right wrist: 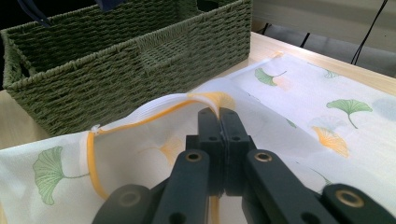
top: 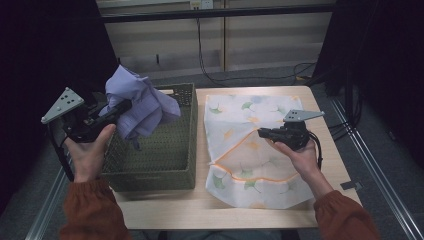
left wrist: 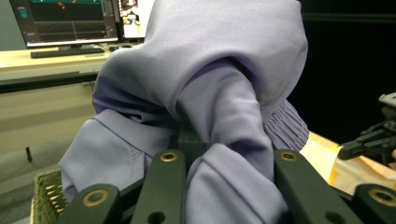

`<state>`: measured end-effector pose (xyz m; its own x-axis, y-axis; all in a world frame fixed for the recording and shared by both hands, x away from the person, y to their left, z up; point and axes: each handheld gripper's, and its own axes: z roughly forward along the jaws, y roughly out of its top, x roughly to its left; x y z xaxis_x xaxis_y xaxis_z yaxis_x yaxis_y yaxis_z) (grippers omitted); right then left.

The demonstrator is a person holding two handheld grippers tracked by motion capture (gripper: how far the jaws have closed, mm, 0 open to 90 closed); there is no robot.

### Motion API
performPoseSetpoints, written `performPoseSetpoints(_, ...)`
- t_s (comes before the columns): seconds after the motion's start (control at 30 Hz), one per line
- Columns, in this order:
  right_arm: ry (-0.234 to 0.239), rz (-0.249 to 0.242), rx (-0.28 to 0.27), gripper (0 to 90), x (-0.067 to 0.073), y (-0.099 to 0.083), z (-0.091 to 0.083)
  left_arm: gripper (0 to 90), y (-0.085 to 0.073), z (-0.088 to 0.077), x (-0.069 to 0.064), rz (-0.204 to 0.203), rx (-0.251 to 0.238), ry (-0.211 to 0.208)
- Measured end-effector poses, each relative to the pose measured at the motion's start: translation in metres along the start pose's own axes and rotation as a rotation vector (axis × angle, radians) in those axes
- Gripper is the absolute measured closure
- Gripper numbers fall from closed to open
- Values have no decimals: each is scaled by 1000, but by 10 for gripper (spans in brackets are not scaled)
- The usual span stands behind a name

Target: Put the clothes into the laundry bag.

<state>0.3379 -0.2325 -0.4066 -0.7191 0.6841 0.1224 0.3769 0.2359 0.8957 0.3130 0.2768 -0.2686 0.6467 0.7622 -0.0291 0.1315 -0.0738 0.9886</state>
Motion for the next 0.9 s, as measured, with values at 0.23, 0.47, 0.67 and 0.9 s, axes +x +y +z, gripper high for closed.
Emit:
performPoseSetpoints(0.23, 4, 0, 1, 897, 1, 0, 0, 745, 5, -1, -9, 10, -20, -23)
performPoseSetpoints(0.47, 9, 2, 2, 897, 0, 0, 0, 742, 9, 0, -14, 13, -22, -60)
performPoseSetpoints(0.67, 10, 1, 6, 898, 0, 0, 0, 742, 13, -2, -20, 18, -35, -89)
performPoseSetpoints(0.9, 13, 4, 4, 898, 0, 0, 1, 740, 15, 0, -31, 53, -30, -141)
